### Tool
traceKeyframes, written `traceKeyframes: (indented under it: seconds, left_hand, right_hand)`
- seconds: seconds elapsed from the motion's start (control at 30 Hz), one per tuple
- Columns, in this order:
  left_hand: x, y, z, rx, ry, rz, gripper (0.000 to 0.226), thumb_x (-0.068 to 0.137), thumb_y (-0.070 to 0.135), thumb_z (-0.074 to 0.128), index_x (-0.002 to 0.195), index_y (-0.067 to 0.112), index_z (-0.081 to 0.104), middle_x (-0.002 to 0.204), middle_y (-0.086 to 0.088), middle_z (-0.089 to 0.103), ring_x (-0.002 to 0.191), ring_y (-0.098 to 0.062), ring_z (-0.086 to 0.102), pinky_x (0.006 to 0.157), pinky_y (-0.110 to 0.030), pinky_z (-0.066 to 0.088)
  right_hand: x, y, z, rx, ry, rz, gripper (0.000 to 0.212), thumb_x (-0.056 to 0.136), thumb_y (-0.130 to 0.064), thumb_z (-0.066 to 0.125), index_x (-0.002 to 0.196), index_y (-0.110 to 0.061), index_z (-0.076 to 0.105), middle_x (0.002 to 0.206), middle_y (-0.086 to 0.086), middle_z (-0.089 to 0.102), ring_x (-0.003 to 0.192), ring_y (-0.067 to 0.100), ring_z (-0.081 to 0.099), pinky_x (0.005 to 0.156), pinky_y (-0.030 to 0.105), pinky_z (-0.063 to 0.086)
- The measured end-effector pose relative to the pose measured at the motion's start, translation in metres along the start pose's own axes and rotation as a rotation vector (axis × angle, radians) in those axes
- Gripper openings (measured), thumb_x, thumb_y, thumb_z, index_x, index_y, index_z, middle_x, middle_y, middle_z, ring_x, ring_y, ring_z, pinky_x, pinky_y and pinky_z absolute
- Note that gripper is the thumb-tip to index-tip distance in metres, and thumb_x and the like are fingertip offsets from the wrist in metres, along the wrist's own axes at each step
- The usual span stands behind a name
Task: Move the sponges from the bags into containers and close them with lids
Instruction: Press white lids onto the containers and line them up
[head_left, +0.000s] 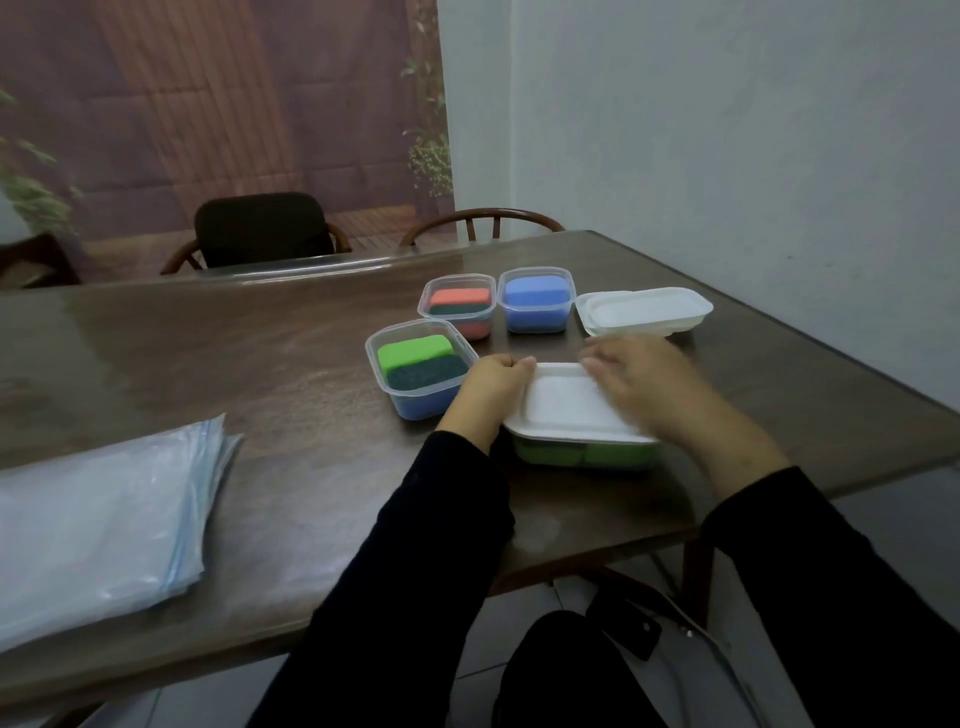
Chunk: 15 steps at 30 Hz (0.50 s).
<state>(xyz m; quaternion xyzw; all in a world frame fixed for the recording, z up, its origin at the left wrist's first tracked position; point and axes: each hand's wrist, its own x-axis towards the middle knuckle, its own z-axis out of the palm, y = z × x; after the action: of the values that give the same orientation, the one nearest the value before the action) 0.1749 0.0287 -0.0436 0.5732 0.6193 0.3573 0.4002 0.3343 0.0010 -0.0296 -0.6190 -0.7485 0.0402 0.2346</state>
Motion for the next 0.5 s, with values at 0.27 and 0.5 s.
traceKeyframes:
  seconds: [0.27, 0.5]
  left_hand:
    - [-0.010, 0.001, -0.006, -0.002, 0.063, 0.032, 0.043, 0.099, 0.029, 0.032, 0.123, 0.003, 0.057, 0.129, -0.016, 0.056, 0.121, -0.030, 0.050, 0.104, -0.038, 0.037]
    - [-0.032, 0.003, -0.025, 0.045, 0.108, 0.234, 0.031, 0.099, 0.026, 0.039, 0.122, 0.016, 0.056, 0.119, -0.002, 0.060, 0.099, -0.013, 0.051, 0.088, -0.028, 0.039]
  right_hand:
    - [-0.016, -0.011, -0.013, -0.169, -0.488, -0.216, 0.082, 0.070, -0.079, 0.019, 0.145, -0.047, 0.016, 0.158, -0.019, 0.001, 0.145, 0.002, -0.001, 0.119, 0.039, 0.006]
    - [-0.019, -0.022, -0.006, -0.295, -0.520, -0.114, 0.089, 0.072, -0.084, 0.027, 0.148, -0.044, 0.000, 0.159, -0.013, -0.010, 0.147, 0.013, -0.005, 0.118, 0.046, 0.004]
